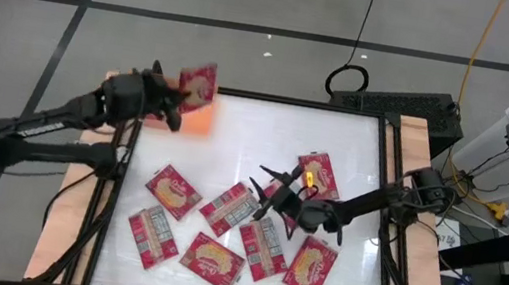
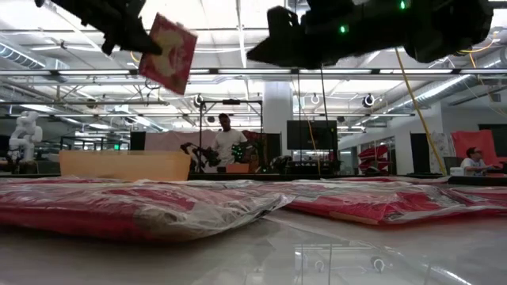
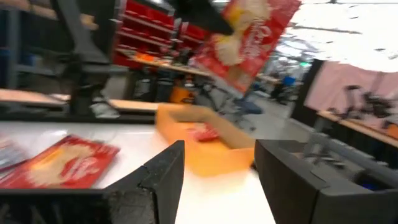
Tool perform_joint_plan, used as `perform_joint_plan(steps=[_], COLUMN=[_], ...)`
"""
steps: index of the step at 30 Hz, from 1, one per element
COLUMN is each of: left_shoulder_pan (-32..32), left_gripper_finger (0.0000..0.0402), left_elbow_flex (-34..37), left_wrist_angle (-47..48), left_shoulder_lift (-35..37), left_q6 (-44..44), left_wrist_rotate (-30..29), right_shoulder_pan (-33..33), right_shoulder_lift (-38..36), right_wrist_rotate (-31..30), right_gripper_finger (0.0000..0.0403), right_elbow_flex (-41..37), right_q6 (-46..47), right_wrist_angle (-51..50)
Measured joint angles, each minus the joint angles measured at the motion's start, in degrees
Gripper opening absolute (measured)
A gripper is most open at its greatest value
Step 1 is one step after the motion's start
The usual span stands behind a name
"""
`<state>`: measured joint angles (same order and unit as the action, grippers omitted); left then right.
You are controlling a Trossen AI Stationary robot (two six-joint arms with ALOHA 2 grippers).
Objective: Sort popcorn bags into baskets
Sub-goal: Put the red popcorn bag into the orange bin
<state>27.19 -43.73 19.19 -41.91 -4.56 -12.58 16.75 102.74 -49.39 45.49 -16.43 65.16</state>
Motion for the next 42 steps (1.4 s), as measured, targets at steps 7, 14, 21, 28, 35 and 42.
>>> perform_joint_plan(steps=[7, 14, 21, 28, 35, 42], left_shoulder_pan=[18.5, 26.3, 26.5, 26.2, 26.0, 26.0], left_gripper_finger=[0.0016, 0.0017, 0.0018, 0.0019, 0.0019, 0.0037], left_elbow_flex=[0.2, 0.3, 0.3, 0.3, 0.3, 0.3], left_wrist_angle=[4.0, 6.2, 4.2, 5.1, 5.5, 5.8], left_shoulder_lift=[-5.7, -19.8, -28.8, -30.1, -30.1, -30.1], left_q6=[-1.6, -3.3, -4.2, -7.7, -9.5, -10.7], left_wrist_rotate=[14.7, 19.2, 19.6, 21.8, 25.9, 26.0], right_shoulder_pan=[-1.2, -0.8, -0.3, -0.3, -0.3, -0.3], right_shoulder_lift=[0.0, 0.0, 0.0, 0.0, 0.0, 0.0], right_wrist_rotate=[9.5, 10.9, 10.9, 10.9, 10.9, 10.7], right_gripper_finger=[0.0175, 0.0174, 0.0173, 0.0173, 0.0173, 0.0173], right_elbow_flex=[-3.9, -5.5, -7.3, -8.7, -8.7, -8.7], right_q6=[6.0, 8.5, 11.4, 12.3, 12.3, 12.3], right_wrist_angle=[-0.3, -0.3, -0.3, -0.3, -0.3, -0.3])
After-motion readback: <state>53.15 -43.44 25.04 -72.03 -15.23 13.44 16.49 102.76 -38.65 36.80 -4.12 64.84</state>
